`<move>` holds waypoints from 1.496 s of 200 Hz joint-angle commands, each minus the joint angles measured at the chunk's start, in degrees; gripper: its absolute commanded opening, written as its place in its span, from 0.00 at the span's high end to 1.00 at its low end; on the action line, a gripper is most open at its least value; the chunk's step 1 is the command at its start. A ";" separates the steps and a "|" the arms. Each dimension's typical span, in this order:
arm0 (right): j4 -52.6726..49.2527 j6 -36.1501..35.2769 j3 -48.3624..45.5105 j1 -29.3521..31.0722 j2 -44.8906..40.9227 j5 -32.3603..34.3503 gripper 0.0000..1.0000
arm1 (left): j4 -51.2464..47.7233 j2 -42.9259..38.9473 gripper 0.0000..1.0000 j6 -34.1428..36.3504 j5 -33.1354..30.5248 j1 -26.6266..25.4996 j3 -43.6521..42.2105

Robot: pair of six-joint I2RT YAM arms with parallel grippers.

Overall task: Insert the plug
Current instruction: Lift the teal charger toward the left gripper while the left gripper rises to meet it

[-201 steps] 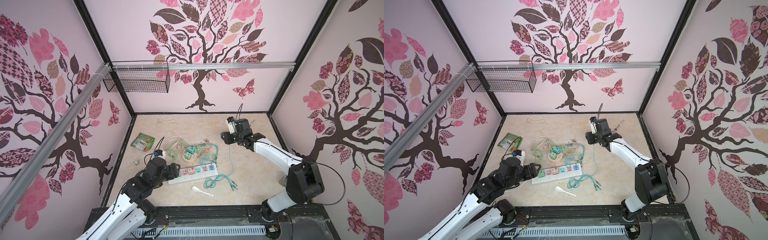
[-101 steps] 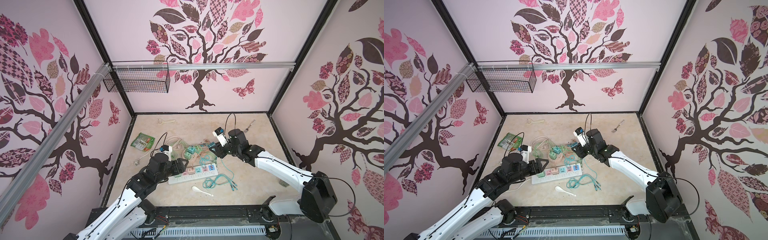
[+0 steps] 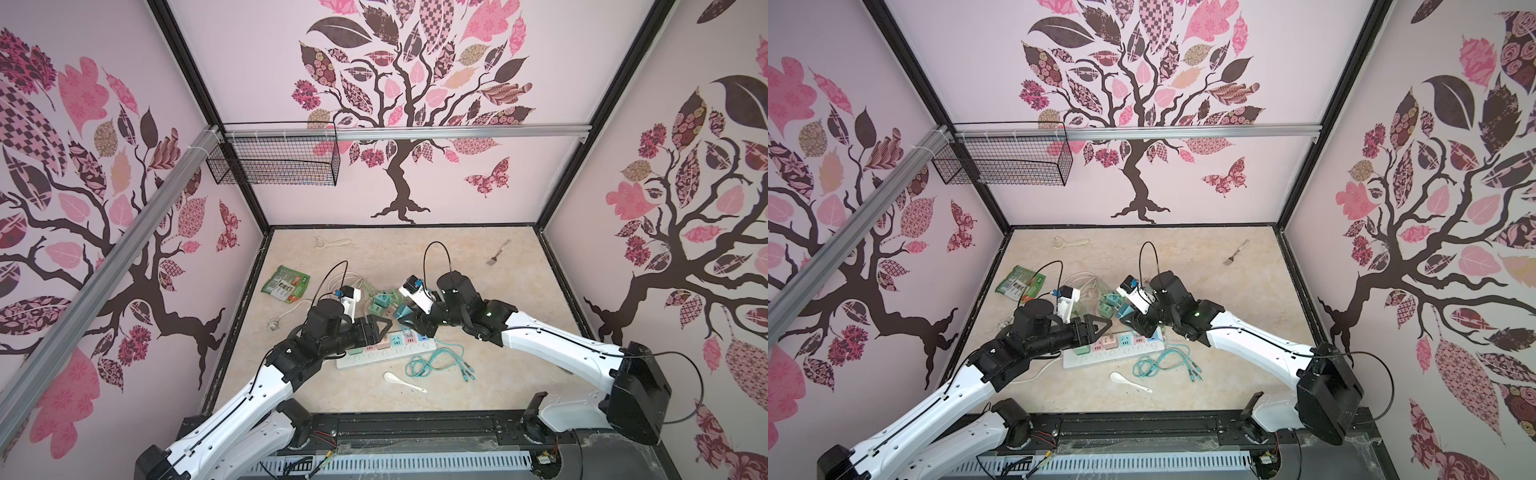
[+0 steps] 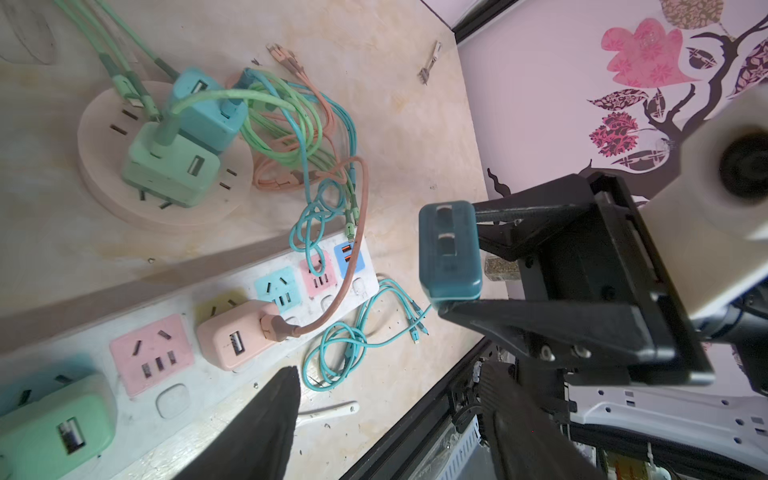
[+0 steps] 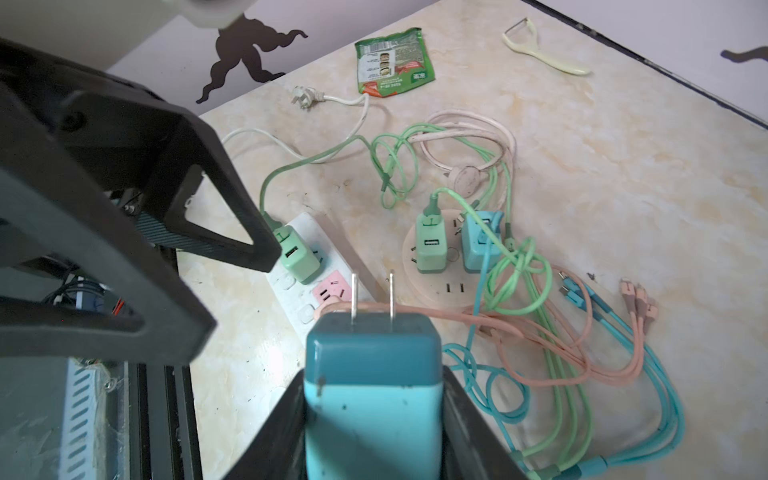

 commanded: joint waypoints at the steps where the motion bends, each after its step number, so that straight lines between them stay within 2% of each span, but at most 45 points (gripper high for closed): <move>1: -0.77 -2.78 3.73 1.78 -0.27 1.23 0.72 | 1.78 0.26 0.29 1.00 3.08 0.19 0.75; 124: -0.40 -5.14 4.47 5.79 1.63 1.25 0.72 | 2.63 0.44 0.37 0.88 5.05 0.18 1.00; 148: -0.13 -4.27 4.33 5.69 2.62 4.14 0.72 | 0.88 -0.39 0.36 1.08 3.76 0.17 1.28; 166: -0.61 -4.14 4.31 5.71 3.39 5.61 0.72 | -1.73 -1.50 0.36 1.21 0.31 0.20 1.37; 216: 0.21 -4.29 3.56 5.75 3.23 3.26 0.72 | -2.18 -4.56 0.36 0.41 -2.86 0.21 0.08; 299: 0.67 -5.89 3.79 6.54 0.93 -1.63 0.72 | 1.65 0.20 0.36 0.69 1.33 0.20 0.90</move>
